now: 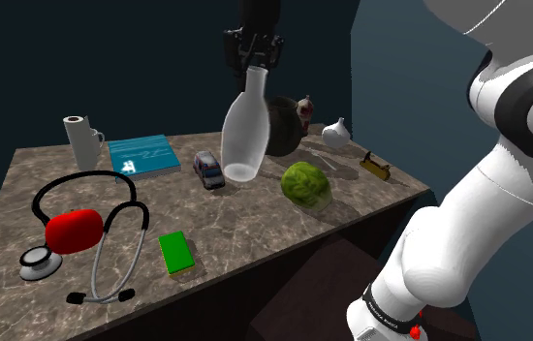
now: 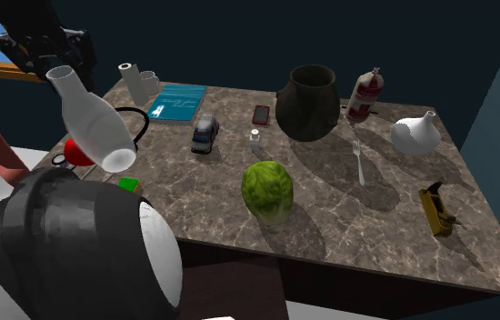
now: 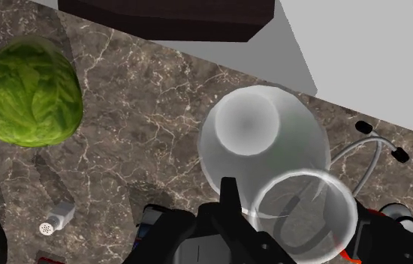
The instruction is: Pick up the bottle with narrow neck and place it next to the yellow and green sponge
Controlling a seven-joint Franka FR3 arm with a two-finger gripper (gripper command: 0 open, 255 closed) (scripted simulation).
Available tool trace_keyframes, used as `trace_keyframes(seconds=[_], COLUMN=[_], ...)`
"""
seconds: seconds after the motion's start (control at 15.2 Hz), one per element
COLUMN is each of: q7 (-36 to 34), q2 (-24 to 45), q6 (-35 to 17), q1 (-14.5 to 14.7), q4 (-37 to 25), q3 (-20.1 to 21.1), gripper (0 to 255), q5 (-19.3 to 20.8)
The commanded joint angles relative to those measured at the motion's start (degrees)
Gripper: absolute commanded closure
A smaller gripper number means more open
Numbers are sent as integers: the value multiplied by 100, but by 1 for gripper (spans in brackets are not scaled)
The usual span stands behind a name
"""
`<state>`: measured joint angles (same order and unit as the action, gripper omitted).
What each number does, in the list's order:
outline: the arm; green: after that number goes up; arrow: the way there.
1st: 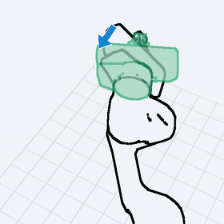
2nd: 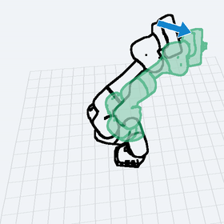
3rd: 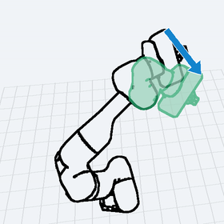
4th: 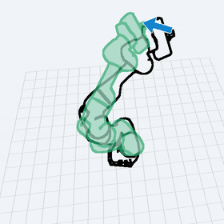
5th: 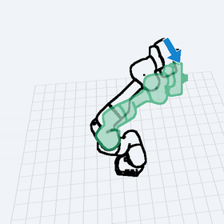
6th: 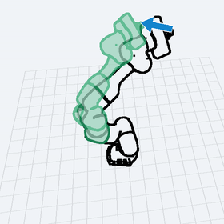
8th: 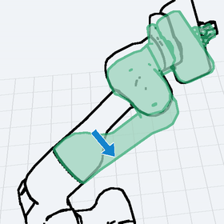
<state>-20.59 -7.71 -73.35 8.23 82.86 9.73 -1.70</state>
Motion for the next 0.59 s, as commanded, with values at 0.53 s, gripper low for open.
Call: trace_keyframes(seconds=[0.53], q7=[64], q2=[-410], q6=[-852], q1=[-6], q4=[1253], q3=[-30], gripper=[255], q5=[-56])
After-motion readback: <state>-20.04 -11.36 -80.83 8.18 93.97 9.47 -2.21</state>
